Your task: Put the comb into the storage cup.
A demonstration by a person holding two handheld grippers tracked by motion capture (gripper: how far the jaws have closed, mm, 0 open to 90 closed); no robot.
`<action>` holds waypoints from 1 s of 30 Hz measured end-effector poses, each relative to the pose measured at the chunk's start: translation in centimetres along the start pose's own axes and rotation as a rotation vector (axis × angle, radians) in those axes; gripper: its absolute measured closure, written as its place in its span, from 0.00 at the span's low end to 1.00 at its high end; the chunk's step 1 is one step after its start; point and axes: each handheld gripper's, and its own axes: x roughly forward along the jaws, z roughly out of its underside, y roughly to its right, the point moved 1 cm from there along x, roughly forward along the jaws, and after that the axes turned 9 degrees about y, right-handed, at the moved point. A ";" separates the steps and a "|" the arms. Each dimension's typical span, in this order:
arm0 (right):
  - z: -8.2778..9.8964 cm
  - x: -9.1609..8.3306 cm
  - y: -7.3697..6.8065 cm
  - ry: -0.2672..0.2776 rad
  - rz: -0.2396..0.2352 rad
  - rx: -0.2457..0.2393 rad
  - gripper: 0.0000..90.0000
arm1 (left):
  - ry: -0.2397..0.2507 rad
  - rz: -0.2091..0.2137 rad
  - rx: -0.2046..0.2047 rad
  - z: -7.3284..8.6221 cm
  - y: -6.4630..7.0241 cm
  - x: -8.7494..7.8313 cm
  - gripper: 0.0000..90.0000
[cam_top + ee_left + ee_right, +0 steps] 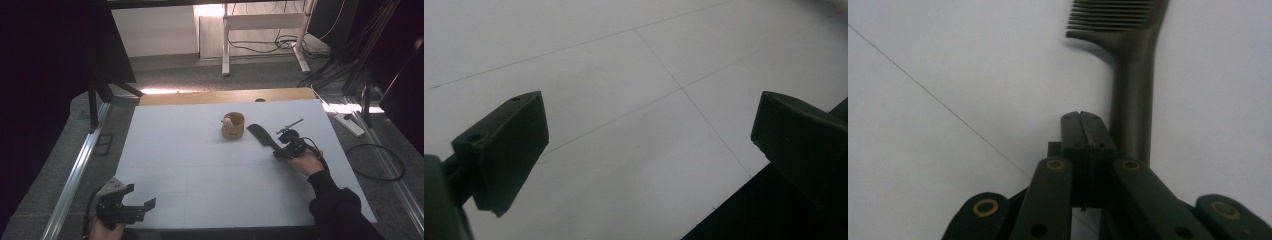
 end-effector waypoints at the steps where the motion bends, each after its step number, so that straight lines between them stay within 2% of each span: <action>1: 0.0 0.0 0.1 0.003 0.003 0.008 1.00 | 0.000 0.000 0.000 0.0 0.0 0.0 0.03; 6: 0.1 -0.1 0.1 0.004 0.003 0.007 1.00 | 0.000 0.000 -0.001 0.0 0.0 0.0 0.03; 8: 0.0 -0.1 0.0 0.007 -0.012 0.004 1.00 | 0.000 0.000 -0.001 0.0 0.0 0.0 0.03; 12: -0.4 -1.0 -0.6 0.053 -0.030 -0.006 0.98 | 0.001 0.000 -0.004 0.0 0.0 0.0 0.03; 17: -0.9 -1.9 -0.8 0.090 -0.023 -0.017 0.93 | 0.001 0.003 -0.008 0.0 0.0 0.0 0.03; 26: -1.4 -2.6 -0.4 0.112 0.012 -0.012 0.65 | 0.000 0.004 -0.006 0.0 -0.1 0.0 0.03; 30: -1.5 -3.0 -0.1 0.119 0.060 -0.022 0.47 | -0.001 0.006 -0.005 0.0 -0.1 0.0 0.03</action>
